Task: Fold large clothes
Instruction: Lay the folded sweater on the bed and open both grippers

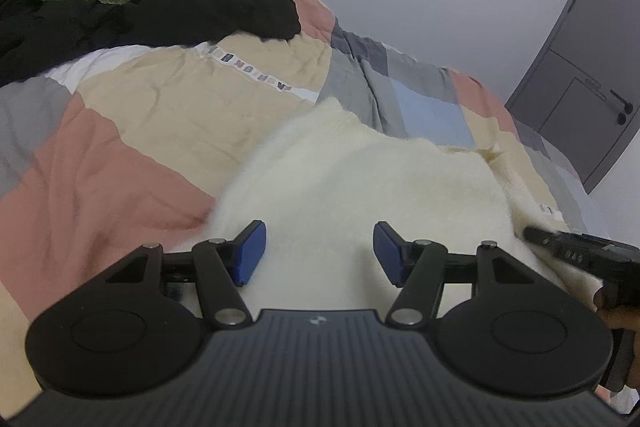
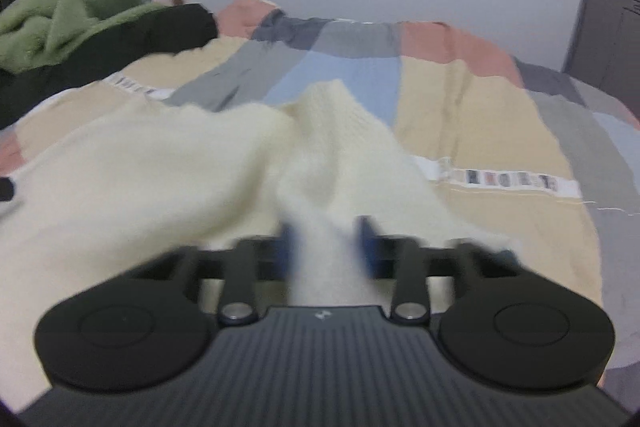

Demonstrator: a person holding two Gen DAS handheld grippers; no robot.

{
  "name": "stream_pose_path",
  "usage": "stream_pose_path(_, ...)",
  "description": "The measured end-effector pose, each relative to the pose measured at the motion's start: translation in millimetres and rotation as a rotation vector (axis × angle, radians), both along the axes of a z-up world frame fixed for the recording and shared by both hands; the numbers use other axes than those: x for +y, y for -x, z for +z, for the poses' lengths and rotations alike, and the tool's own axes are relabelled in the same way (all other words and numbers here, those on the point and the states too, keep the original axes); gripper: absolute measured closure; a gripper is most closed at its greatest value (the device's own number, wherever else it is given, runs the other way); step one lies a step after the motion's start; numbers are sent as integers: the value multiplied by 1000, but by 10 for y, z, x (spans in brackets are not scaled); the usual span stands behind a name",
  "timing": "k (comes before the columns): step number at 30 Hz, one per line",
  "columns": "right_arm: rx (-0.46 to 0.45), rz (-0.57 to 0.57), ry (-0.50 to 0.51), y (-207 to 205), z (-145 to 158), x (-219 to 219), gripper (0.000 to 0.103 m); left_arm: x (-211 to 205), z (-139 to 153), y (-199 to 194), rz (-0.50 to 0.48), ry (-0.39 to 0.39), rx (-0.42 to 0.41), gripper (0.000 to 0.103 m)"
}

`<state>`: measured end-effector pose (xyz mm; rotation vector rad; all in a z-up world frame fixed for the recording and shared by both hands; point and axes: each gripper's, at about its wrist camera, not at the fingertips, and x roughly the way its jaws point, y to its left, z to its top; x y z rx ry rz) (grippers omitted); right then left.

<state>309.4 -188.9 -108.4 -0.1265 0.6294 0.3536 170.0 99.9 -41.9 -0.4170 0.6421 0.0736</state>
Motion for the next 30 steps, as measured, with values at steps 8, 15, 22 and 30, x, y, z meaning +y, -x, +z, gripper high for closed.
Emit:
stream_pose_path(8, -154, -270, -119, 49, 371, -652, 92, 16, 86, 117, 13, 41, -33, 37)
stream_pose_path(15, 111, -465, -358, -240, -128, -1346, 92, -13, 80, 118, 3, 35, -30, 37)
stream_pose_path(22, 115, -462, -371, -153, -125, -1362, 75, -10, 57, 89, -6, 27, -15, 37)
stream_pose_path(30, 42, -367, -337, 321, 242, -1184, 52, -141, 199, 326, -47, 33, -31, 37)
